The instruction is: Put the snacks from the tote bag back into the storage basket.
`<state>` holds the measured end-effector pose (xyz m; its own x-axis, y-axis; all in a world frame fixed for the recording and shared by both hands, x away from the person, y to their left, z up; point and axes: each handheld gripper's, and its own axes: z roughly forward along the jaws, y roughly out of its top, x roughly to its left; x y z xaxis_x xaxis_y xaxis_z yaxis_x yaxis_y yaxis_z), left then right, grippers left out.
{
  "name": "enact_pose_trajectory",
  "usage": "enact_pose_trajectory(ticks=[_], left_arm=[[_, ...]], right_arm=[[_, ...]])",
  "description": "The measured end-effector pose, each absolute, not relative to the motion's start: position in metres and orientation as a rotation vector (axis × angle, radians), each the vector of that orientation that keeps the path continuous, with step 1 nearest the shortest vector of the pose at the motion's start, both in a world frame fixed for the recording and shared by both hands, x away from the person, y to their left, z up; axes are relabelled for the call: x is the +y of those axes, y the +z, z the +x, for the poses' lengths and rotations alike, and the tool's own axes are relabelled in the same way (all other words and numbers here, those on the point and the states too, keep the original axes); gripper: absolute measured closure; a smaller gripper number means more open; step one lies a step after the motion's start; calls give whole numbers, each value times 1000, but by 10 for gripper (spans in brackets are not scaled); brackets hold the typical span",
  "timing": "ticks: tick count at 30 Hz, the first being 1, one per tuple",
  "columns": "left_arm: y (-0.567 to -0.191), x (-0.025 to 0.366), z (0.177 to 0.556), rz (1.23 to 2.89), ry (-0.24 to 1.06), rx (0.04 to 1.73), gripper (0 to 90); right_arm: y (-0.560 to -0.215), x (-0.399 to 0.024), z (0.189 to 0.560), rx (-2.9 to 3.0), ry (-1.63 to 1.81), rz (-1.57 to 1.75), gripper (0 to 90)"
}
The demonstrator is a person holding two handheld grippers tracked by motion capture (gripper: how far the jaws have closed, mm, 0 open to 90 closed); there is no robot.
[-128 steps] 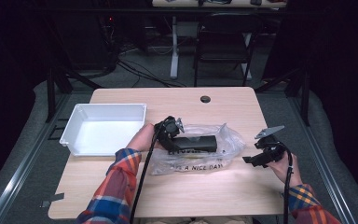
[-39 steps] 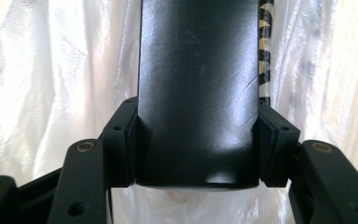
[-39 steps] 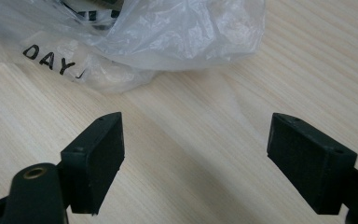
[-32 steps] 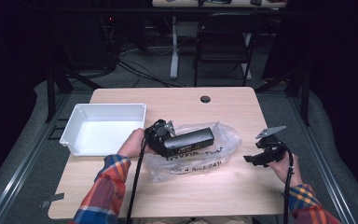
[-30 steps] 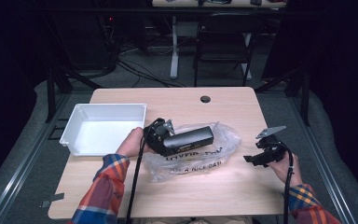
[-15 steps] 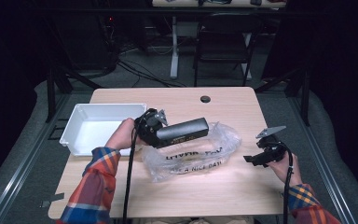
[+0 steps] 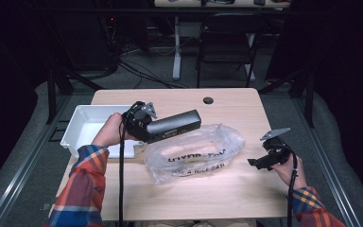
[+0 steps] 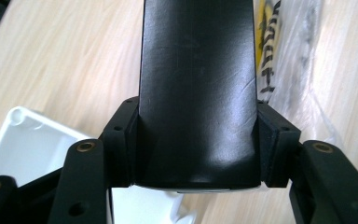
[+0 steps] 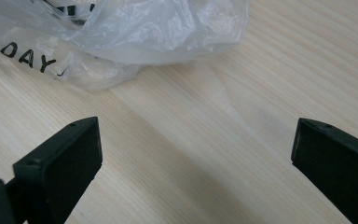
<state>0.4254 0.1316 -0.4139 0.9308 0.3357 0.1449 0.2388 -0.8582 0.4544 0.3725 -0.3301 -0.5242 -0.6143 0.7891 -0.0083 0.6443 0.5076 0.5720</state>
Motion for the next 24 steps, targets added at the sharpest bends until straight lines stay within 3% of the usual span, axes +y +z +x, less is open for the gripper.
enact_pose_trajectory(ticks=[24], left_arm=[[-391, 195, 416, 2586, 375, 550, 433]], right_arm=[[-523, -330, 370, 2484, 753, 1216, 20]])
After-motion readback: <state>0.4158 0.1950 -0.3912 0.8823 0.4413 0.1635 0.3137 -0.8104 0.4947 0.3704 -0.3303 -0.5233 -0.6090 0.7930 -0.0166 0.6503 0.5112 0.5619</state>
